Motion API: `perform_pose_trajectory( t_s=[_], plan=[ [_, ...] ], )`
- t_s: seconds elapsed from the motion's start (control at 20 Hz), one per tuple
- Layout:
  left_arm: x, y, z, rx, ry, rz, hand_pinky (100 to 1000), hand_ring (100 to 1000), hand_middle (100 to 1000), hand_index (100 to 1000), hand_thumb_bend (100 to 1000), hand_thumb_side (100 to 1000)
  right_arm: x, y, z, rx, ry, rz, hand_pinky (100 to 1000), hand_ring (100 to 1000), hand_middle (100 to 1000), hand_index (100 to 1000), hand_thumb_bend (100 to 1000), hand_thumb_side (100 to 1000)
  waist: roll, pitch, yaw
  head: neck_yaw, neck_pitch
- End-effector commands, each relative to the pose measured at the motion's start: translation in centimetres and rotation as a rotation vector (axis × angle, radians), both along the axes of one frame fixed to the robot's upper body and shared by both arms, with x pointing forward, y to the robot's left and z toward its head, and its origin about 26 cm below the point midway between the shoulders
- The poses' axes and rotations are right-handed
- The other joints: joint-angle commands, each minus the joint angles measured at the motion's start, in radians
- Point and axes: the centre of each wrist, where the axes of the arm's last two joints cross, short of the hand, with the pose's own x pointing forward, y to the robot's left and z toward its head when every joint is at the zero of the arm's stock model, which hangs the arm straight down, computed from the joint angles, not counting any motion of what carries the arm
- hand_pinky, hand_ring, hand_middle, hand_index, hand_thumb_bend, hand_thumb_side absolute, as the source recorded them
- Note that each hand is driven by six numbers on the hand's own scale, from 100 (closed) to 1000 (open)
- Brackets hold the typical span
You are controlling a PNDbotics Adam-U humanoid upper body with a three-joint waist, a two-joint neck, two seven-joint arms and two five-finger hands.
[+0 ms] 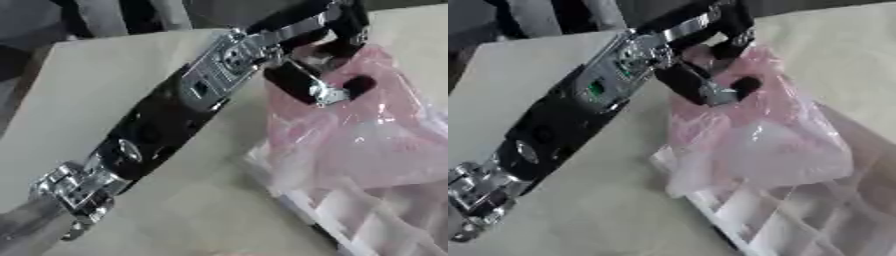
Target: Pick up objects on the table and place them in the box.
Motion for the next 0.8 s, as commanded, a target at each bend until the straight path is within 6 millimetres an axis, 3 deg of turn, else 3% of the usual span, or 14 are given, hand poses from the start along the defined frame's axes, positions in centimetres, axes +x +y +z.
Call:
perform_pose_trajectory(
  t_s=[0.05,0.1,0.15,0.2,0.25,0.3,0.4,0.5,0.55,0.6,0.65,0.7,0.75,0.8],
  plan=[
    [-0.6,-0.2,1.3,-0.021,-0.023,-0.032,100,100,100,159,100,100,-0.3,0.1,0.8,-0.001,-0.031,0.005,549,624,600,656,447,747,-0.008,-0.022,0.001,-0.011,-0.012],
    [-0.7,-0.2,1.3,-0.016,-0.026,-0.041,100,100,100,168,100,100,-0.3,0.1,0.8,0.0,-0.031,0.004,549,624,600,656,447,747,-0.008,-0.022,0.002,-0.012,-0.012],
    [-0.8,-0.2,1.2,0.001,-0.033,-0.055,100,203,218,251,100,100,-0.3,0.1,0.8,0.0,-0.031,0.004,549,624,600,656,447,748,-0.009,-0.022,0.003,-0.012,-0.012],
    [-0.9,-0.2,1.1,0.027,-0.042,-0.07,100,213,228,259,100,100,-0.3,0.1,0.8,0.001,-0.032,0.003,549,624,600,656,447,748,-0.009,-0.021,0.005,-0.013,-0.013],
    [-0.9,-0.1,1.1,0.061,-0.054,-0.084,100,270,292,316,100,158,-0.3,0.0,0.7,0.002,-0.032,0.001,548,623,599,655,447,747,-0.01,-0.022,0.006,-0.011,-0.012],
    [-0.9,0.0,1.0,0.098,-0.066,-0.097,100,266,287,313,100,150,-0.3,0.0,0.7,0.003,-0.032,0.0,548,623,599,655,447,747,-0.01,-0.022,0.008,-0.01,-0.011],
    [-0.9,0.2,1.0,0.17,-0.089,-0.113,100,338,378,378,117,222,-0.3,0.0,0.7,0.004,-0.033,-0.003,548,623,599,655,447,747,-0.011,-0.022,0.01,-0.008,-0.01],
    [-0.8,0.3,0.9,0.233,-0.108,-0.121,153,407,445,424,165,262,-0.3,0.0,0.8,0.005,-0.034,-0.004,547,623,599,655,447,747,-0.012,-0.021,0.011,-0.006,-0.006],
    [-0.7,0.4,0.9,0.265,-0.121,-0.124,274,500,524,508,283,413,-0.3,0.0,0.8,0.005,-0.035,-0.004,547,622,598,654,447,747,-0.012,-0.021,0.012,-0.006,-0.004],
    [-0.7,0.4,0.9,0.297,-0.135,-0.128,274,500,524,508,283,413,-0.3,-0.1,0.8,0.006,-0.035,-0.005,547,622,598,654,447,747,-0.012,-0.021,0.012,-0.005,-0.002],
    [-0.7,0.5,0.9,0.332,-0.152,-0.129,426,618,636,654,426,670,-0.3,-0.1,0.8,0.006,-0.035,-0.006,547,622,598,653,447,747,-0.012,-0.021,0.012,-0.005,-0.001],
    [-0.7,0.6,0.9,0.378,-0.173,-0.126,439,629,648,667,433,683,-0.3,-0.1,0.8,0.007,-0.035,-0.007,547,622,598,653,447,747,-0.012,-0.021,0.013,-0.005,0.0],
    [-0.6,0.7,0.9,0.422,-0.189,-0.12,529,713,723,763,448,773,-0.3,-0.1,0.8,0.007,-0.036,-0.007,546,622,598,653,447,747,-0.012,-0.021,0.013,-0.004,0.0],
    [-0.5,0.8,0.9,0.461,-0.202,-0.113,489,675,689,720,454,739,-0.3,-0.1,0.8,0.007,-0.036,-0.008,546,622,598,653,447,747,-0.012,-0.021,0.013,-0.004,0.0]
  ],
)
